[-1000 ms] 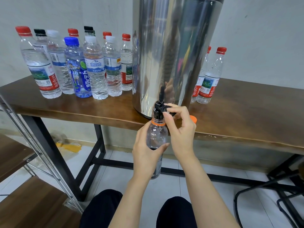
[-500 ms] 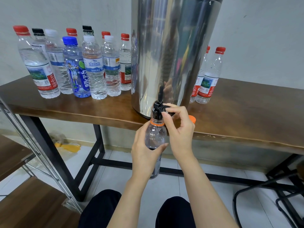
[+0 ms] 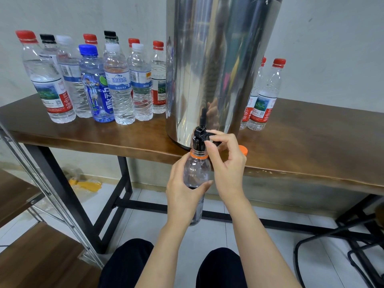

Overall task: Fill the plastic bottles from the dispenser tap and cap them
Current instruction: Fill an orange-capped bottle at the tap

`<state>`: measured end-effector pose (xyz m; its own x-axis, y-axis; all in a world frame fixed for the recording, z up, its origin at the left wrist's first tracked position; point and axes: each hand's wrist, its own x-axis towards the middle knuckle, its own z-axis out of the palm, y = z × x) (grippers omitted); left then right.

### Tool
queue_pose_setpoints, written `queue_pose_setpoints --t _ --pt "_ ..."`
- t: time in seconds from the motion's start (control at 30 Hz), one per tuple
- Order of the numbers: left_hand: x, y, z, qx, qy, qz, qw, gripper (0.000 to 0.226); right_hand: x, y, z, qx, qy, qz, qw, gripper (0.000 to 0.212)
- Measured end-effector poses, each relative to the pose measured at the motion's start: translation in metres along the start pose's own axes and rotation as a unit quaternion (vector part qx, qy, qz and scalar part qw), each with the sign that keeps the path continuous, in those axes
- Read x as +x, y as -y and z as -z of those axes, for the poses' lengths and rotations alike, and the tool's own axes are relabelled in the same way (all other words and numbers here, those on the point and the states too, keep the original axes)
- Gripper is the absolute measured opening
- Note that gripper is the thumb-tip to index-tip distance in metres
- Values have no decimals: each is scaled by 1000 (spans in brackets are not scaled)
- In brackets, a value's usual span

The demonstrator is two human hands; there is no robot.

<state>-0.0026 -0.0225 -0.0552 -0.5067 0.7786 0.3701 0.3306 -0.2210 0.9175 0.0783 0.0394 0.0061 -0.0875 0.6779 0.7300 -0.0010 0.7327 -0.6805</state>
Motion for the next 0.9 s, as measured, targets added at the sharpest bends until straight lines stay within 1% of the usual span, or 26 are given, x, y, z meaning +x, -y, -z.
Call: queue_pose_setpoints --t 0.43,0.9 --pt "0 0 1 -7 -7 -13 1000 83 0 0 0 -1 -3 0 1000 9" --pt "-1 1 0 -8 -10 -8 1000 83 -1 0 0 -2 -2 -3 1000 11"
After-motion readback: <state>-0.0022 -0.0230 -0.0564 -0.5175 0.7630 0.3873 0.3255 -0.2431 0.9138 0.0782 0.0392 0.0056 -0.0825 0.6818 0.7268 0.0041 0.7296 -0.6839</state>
